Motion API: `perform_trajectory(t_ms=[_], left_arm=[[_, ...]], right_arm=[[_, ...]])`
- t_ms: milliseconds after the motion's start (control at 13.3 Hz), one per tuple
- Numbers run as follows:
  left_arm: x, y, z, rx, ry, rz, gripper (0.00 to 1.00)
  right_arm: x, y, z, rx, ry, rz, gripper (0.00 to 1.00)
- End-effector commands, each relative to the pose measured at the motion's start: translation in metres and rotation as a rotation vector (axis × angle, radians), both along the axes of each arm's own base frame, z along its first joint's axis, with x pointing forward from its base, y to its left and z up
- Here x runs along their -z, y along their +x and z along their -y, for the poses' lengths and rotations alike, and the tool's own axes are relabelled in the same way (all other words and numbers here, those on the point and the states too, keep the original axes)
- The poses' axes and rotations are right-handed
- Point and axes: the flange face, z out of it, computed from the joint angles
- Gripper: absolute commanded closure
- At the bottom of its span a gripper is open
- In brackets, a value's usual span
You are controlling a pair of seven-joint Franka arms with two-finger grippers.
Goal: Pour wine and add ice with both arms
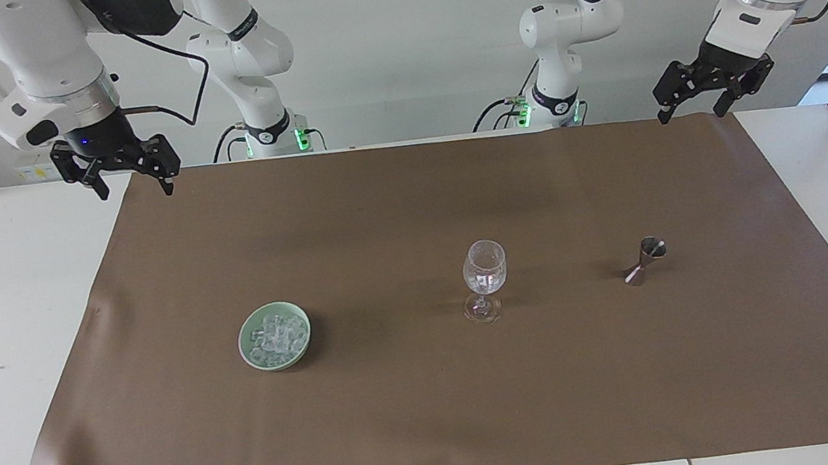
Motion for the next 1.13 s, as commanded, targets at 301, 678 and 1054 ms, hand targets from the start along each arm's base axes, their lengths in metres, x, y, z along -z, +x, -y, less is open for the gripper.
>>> perform_trajectory(t_ms=[301, 678, 1054], left_arm=[[-0.004, -0.007, -0.003, -0.005, 0.010, -0.007, 0.00], [-0.004, -0.007, -0.003, -0.005, 0.010, -0.007, 0.00], [-0.004, -0.007, -0.003, -0.005, 0.010, -0.007, 0.00]], right_arm=[[-0.008, -0.010, -0.009, -0.022, 0.032, 0.002, 0.00], [-0.023, -0.022, 0.021, 0.042, 0.125, 0.030, 0.00], [-0.037, -0.035, 0.048, 0.022, 0.125, 0.052, 0.00]])
